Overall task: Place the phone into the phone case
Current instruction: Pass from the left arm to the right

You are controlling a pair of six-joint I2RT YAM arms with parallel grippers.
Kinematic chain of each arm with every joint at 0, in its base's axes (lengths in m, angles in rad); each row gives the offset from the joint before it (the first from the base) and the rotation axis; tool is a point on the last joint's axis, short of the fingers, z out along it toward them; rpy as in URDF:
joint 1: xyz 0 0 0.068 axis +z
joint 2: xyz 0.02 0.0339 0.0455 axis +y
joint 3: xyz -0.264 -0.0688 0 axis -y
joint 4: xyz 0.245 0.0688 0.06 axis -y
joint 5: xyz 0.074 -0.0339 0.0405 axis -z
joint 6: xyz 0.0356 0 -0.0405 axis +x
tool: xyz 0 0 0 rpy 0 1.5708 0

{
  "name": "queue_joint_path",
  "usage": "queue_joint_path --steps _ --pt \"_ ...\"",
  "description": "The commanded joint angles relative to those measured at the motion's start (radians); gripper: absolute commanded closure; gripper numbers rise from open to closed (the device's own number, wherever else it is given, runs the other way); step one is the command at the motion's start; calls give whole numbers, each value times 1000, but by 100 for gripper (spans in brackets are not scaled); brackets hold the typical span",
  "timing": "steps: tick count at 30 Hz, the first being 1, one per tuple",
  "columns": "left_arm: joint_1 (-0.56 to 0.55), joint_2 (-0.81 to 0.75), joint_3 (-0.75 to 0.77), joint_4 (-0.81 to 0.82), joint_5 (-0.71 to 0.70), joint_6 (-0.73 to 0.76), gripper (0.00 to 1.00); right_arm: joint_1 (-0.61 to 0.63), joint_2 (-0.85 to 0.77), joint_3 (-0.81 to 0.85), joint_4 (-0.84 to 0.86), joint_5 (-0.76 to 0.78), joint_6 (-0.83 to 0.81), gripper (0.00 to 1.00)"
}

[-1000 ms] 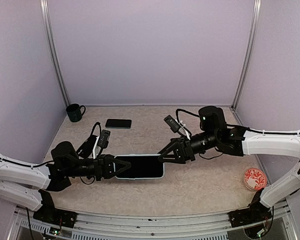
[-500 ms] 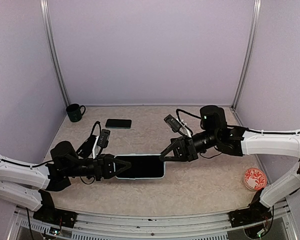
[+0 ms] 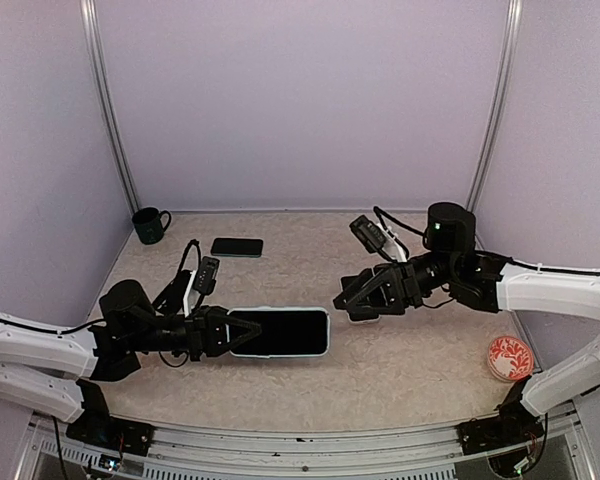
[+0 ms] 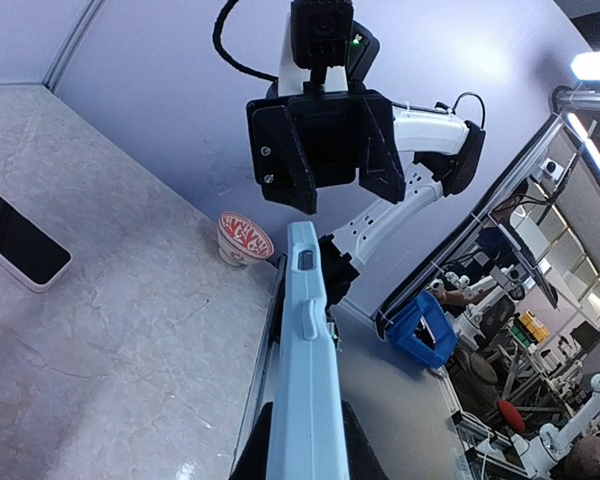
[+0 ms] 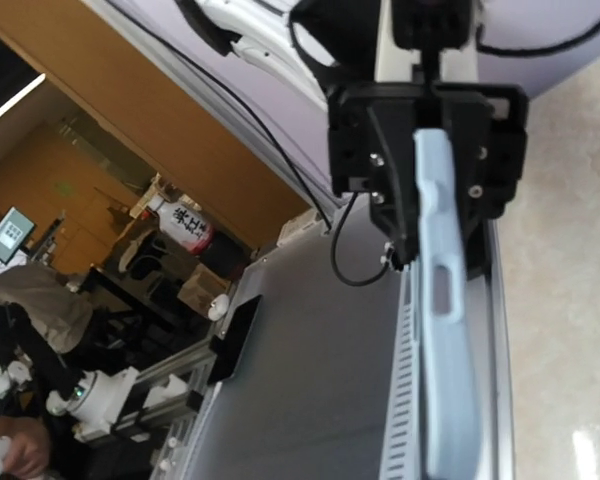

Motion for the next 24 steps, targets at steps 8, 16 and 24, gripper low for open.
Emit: queue_joint_path --steps 8,16,24 --pt "2 23 43 4 62 25 100 13 51 172 -508 222 -359 42" --pt "-2 63 86 -90 89 61 100 108 122 236 -635 299 -474 41" --pt "-5 90 120 -161 133 97 100 206 201 275 -692 339 -538 45"
